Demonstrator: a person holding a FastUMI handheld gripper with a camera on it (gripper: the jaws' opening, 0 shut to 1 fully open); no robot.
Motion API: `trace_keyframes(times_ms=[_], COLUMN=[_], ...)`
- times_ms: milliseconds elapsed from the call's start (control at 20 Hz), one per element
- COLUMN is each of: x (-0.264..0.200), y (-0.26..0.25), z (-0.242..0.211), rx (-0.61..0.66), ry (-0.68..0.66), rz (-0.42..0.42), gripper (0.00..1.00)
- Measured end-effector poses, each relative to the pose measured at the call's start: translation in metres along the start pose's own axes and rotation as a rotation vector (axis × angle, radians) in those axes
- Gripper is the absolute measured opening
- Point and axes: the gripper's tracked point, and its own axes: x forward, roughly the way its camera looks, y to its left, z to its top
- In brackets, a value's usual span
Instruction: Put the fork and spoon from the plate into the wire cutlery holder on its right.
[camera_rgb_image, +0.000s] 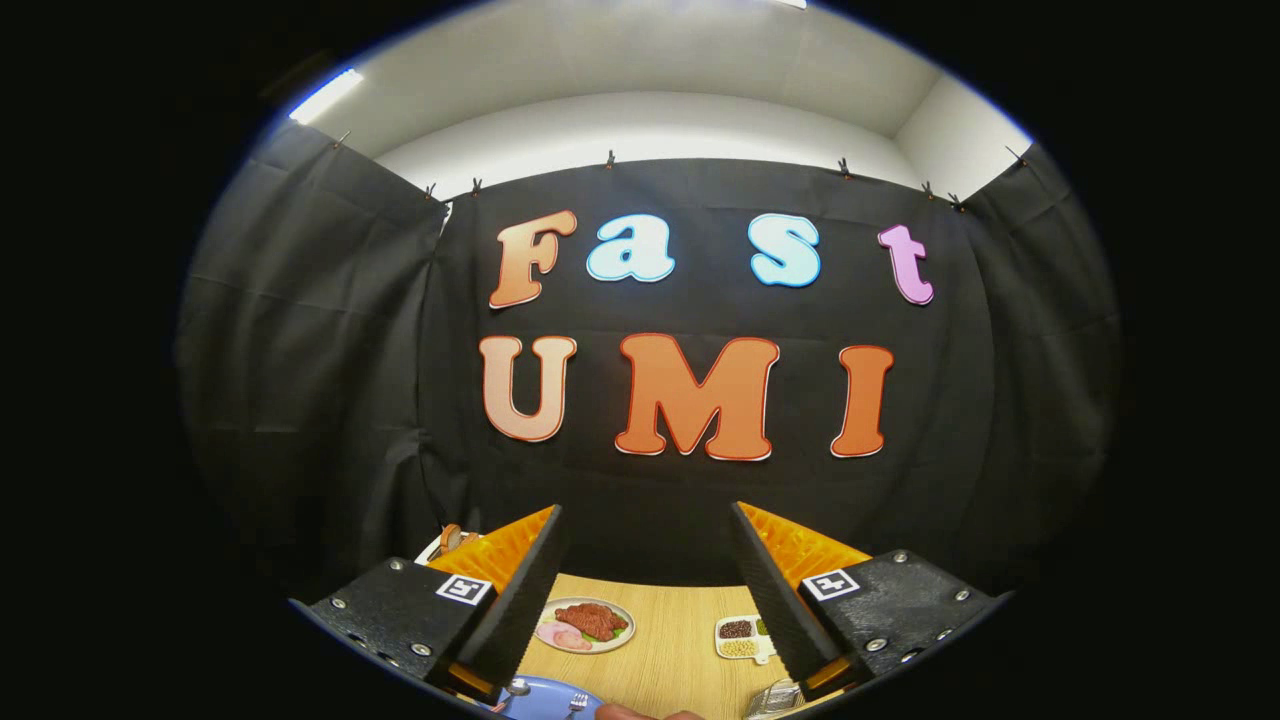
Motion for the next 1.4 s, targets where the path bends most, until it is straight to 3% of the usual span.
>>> trace_keyframes(times_ms=[200,700,1100,1400], x=[0.005,-0.021,-0.050,-0.082], y=[0.022,0.085,0.105,0.106], z=[-0.051,-0.226,-0.334,-0.401], rx=[0.008,0.195,0.226,0.201], ry=[0.169,0.834,1.246,1.512], rz=[0.065,0.173,0.133,0.053], gripper=[0.97,0.97,0.95,0.79])
